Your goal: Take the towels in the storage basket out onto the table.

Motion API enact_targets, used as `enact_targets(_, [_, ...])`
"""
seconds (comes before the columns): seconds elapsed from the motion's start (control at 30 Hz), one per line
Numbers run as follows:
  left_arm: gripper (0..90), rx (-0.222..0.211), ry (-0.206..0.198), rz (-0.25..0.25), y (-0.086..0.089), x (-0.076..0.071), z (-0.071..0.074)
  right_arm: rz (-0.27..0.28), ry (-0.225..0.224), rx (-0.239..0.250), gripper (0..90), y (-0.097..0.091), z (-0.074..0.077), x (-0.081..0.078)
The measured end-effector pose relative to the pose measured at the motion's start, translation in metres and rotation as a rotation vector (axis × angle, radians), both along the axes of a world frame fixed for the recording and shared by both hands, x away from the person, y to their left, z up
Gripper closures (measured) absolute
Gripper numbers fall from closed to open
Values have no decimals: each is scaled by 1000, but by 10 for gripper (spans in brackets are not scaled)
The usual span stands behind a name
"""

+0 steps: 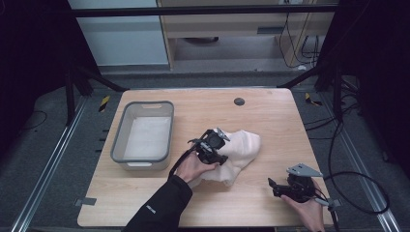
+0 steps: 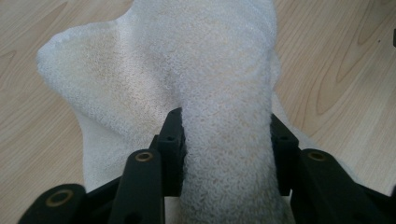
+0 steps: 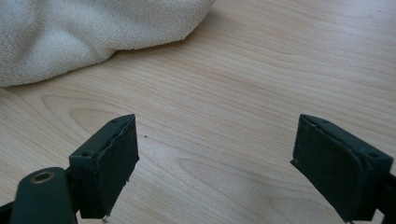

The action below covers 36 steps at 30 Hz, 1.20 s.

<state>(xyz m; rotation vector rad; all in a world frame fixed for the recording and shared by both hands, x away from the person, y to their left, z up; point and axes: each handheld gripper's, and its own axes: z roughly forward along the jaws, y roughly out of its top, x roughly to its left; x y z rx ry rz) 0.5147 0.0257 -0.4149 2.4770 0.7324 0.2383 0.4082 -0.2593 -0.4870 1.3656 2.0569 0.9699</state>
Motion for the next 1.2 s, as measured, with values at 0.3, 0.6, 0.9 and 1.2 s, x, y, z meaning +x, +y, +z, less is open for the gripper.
enact_targets(0.3, [489, -8, -2, -3, 4, -1, -2, 2, -1, -5, 140, 0, 0, 0])
enact_targets(0.6, [376, -42, -15, 10, 14, -3, 2, 3, -2, -8, 135, -1, -1, 1])
enact_targets(0.9, [299, -85, -42, 19, 27, -8, 12, 3, -3, -9, 132, -1, 0, 1])
enact_targets(1.2, [269, -172, -80, 46, 51, -20, 25, -2, 5, -1, 127, -1, 0, 0])
